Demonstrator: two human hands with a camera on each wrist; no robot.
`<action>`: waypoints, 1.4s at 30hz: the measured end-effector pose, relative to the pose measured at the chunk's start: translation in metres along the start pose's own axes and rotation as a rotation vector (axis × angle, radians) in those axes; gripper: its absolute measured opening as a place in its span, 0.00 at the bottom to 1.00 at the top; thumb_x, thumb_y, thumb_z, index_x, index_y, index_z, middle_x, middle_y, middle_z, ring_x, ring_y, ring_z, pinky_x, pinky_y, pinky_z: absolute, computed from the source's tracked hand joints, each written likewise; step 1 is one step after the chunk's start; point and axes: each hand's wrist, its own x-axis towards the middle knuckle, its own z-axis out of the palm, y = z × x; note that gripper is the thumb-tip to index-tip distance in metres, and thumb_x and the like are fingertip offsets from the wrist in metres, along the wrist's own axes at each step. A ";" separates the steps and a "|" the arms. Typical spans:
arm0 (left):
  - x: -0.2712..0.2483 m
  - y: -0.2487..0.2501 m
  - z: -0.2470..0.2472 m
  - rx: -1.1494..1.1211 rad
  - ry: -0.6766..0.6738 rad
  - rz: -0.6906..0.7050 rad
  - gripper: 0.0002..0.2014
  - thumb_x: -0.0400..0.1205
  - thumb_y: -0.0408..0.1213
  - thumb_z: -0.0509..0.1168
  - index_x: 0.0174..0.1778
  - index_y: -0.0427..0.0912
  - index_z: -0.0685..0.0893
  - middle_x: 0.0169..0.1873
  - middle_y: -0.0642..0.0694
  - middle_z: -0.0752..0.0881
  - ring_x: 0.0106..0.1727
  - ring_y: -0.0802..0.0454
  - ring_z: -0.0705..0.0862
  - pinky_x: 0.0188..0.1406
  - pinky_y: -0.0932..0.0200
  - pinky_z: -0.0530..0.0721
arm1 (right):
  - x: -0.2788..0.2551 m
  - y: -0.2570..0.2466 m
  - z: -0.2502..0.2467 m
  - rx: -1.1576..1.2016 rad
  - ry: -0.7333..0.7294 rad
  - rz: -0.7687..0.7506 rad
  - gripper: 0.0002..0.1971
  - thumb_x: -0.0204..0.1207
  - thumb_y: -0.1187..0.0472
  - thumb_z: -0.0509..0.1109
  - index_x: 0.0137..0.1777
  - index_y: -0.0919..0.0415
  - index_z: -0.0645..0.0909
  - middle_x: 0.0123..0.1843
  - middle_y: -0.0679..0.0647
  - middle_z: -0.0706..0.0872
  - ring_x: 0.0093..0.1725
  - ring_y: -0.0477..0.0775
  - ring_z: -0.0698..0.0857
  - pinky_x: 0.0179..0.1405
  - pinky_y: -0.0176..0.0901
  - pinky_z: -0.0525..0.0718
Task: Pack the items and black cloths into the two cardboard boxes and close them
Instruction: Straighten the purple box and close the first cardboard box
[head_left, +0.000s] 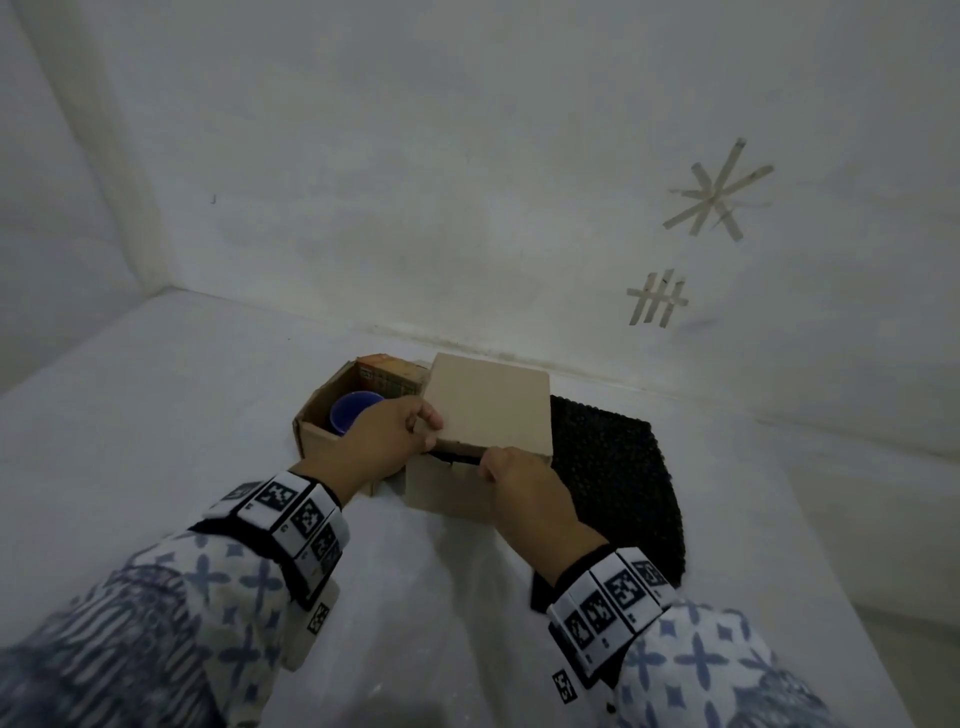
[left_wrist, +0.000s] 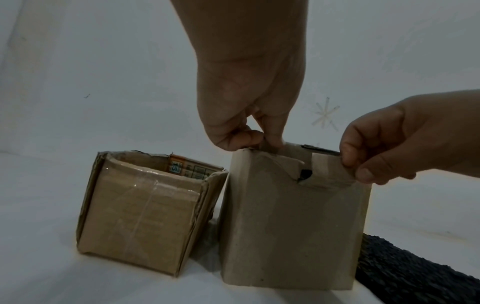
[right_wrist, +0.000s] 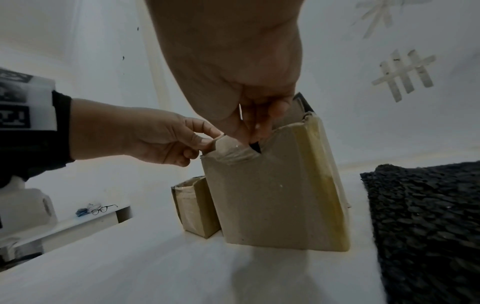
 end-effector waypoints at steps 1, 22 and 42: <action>0.000 -0.001 0.000 0.005 0.003 0.003 0.08 0.78 0.33 0.69 0.43 0.52 0.81 0.30 0.51 0.74 0.33 0.56 0.74 0.31 0.62 0.71 | -0.001 -0.001 -0.001 -0.045 0.017 -0.015 0.10 0.68 0.73 0.64 0.48 0.64 0.80 0.46 0.62 0.85 0.47 0.64 0.83 0.37 0.47 0.71; 0.009 0.008 0.018 0.490 -0.150 0.318 0.31 0.65 0.40 0.77 0.62 0.48 0.73 0.71 0.48 0.69 0.74 0.47 0.65 0.73 0.51 0.63 | 0.012 0.010 0.011 0.004 0.035 0.013 0.09 0.75 0.69 0.62 0.53 0.65 0.79 0.52 0.64 0.84 0.53 0.64 0.80 0.43 0.43 0.66; 0.024 0.011 0.018 0.543 -0.108 0.385 0.23 0.70 0.47 0.75 0.56 0.49 0.74 0.65 0.47 0.70 0.66 0.47 0.69 0.61 0.60 0.68 | 0.019 0.014 0.000 -0.122 0.072 0.051 0.04 0.70 0.63 0.72 0.41 0.62 0.81 0.41 0.60 0.86 0.41 0.62 0.84 0.33 0.47 0.76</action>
